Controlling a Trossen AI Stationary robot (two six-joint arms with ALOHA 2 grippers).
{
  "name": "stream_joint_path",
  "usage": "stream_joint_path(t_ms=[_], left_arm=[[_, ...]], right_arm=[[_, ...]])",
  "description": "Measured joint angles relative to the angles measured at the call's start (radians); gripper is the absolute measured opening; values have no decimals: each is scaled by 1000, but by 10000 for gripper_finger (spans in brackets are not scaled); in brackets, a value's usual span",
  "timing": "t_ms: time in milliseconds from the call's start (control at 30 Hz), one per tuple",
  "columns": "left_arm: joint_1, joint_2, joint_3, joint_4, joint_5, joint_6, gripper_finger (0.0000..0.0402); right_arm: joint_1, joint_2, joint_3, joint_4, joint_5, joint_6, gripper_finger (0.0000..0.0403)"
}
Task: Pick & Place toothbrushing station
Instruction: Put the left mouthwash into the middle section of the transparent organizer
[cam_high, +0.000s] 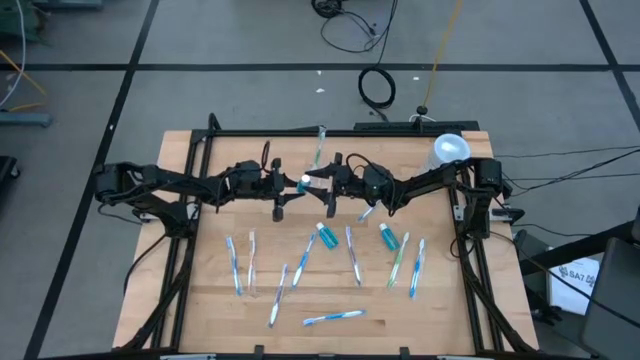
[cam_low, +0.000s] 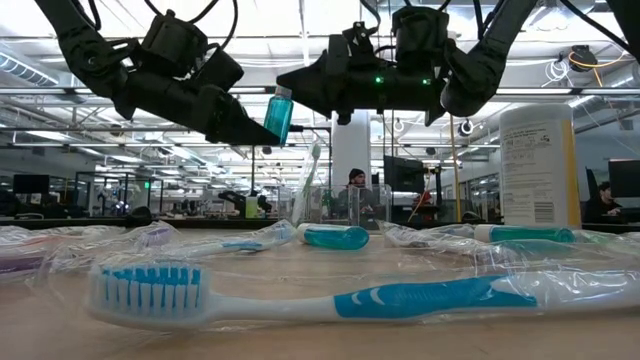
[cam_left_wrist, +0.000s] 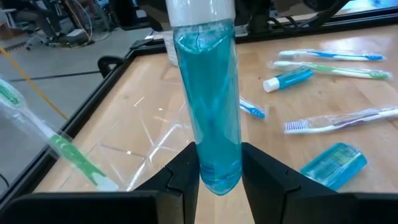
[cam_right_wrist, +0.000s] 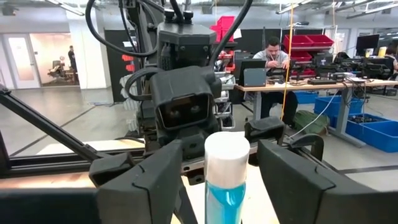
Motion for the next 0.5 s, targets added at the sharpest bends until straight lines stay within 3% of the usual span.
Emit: stream_joint_path(t_ms=[500], left_arm=[[1, 0, 0, 4, 0, -1, 108]], right_arm=[[-2, 0, 0, -1, -1, 0, 118]])
